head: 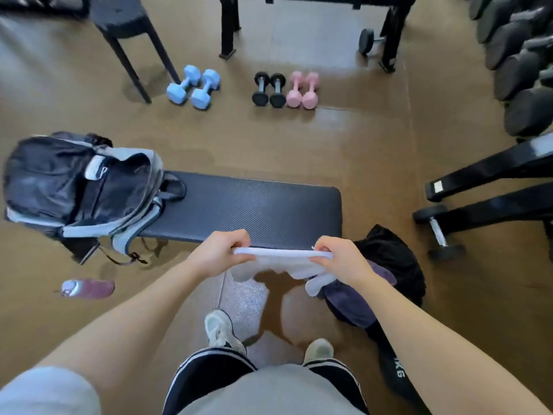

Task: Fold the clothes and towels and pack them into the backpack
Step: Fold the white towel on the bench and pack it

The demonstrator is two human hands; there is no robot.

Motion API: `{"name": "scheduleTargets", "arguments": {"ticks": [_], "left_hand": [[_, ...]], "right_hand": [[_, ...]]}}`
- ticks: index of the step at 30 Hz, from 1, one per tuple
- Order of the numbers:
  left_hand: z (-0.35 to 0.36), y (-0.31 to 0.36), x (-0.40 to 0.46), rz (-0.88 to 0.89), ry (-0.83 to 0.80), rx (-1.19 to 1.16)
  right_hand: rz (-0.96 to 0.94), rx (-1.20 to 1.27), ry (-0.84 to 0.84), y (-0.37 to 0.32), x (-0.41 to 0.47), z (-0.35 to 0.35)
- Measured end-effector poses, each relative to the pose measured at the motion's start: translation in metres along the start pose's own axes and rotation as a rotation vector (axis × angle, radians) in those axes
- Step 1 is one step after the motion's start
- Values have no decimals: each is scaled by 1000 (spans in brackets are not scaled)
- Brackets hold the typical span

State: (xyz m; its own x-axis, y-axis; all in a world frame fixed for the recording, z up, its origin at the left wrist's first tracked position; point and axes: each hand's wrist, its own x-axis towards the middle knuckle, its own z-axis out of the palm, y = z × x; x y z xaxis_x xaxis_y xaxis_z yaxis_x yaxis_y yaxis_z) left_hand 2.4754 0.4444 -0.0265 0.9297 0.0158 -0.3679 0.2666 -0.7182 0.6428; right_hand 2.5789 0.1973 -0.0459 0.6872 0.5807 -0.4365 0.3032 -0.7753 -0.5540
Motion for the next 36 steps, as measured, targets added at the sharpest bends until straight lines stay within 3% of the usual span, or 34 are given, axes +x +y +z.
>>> {"name": "scheduleTargets", "arguments": {"ticks": [4,11,18,27,32,36], "left_hand": [[-34,-67,-11,13,-42,35],[-60,-141,34,3,-81,68],[-50,-208,164,-169,-25,238],[-18,-263,321,-271,220,242],[-8,-289,308,-216,403,178],[8,-309,244,-539,345,-33]], "right_hand": [[16,-4,-85,-45,39,35],[99,-29,37,-72,112,66],[202,-166,113,-32,247,69],[255,-179,92,41,420,82],[301,-475,28,34,446,91],[36,-310,-64,-17,445,117]]}}
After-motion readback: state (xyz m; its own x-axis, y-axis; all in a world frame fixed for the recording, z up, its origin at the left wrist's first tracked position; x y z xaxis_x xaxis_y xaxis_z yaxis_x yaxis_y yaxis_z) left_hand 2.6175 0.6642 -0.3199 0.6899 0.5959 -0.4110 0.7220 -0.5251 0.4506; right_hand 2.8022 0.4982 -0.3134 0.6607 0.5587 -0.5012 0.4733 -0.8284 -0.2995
